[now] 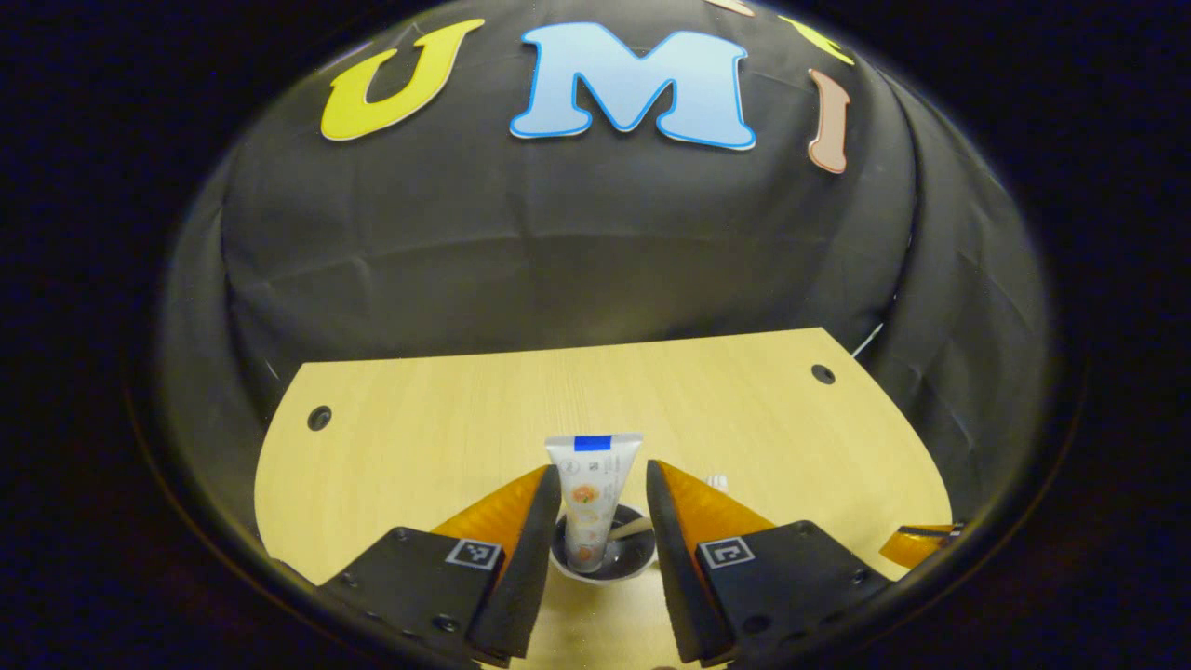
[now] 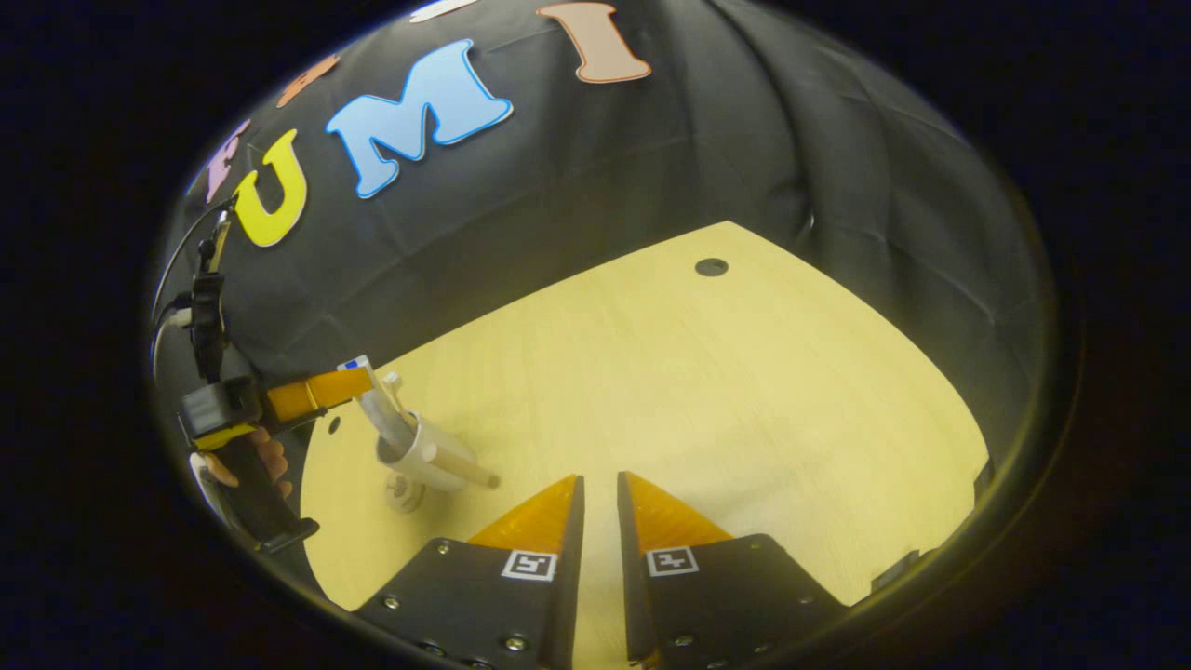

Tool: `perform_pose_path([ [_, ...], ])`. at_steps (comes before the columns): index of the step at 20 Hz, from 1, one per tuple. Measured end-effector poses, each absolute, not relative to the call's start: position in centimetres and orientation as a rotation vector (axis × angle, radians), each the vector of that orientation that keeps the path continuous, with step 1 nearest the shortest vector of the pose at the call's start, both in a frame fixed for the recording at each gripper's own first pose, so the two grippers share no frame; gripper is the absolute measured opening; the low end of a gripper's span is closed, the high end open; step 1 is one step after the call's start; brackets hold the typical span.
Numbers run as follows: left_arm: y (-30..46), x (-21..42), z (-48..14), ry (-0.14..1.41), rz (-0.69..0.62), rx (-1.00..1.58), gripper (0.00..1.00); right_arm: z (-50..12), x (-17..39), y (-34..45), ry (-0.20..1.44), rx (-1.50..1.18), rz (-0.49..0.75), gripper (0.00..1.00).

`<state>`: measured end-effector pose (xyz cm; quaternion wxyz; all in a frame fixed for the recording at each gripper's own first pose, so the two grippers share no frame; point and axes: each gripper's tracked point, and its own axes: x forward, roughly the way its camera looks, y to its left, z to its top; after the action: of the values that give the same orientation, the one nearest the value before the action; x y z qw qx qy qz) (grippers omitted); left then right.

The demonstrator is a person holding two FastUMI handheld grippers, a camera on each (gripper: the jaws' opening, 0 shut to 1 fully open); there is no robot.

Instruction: Put the toothbrush and toothpaste on the desktop into the cup, then pick up the cup and place it on the coaster on the desktop.

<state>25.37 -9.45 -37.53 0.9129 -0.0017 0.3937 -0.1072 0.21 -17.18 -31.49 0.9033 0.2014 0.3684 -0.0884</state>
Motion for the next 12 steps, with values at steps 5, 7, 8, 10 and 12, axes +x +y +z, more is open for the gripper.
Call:
perform_pose_path([
  [5, -8.4, 24.6, -35.4, 0.781, -0.212, -0.007, 0.68, -30.6, 1.5, -15.2, 0.76, 0.375, -0.093, 0.21],
  [7, -7.8, 24.4, -34.7, 0.771, -0.207, -0.01, 0.68, -30.3, 2.5, -14.1, 0.763, 0.354, -0.042, 0.21],
  [8, -7.5, 24.1, -34.3, 0.767, -0.206, -0.012, 0.63, -30.0, 2.9, -13.5, 0.769, 0.345, -0.015, 0.25],
  [10, -6.7, 23.7, -33.5, 0.758, -0.198, -0.011, 0.63, -29.7, 3.7, -12.7, 0.772, 0.309, 0.039, 0.3],
  [12, -5.7, 23.3, -32.7, 0.748, -0.185, -0.015, 0.68, -29.5, 4.7, -11.6, 0.78, 0.258, 0.097, 0.34],
])
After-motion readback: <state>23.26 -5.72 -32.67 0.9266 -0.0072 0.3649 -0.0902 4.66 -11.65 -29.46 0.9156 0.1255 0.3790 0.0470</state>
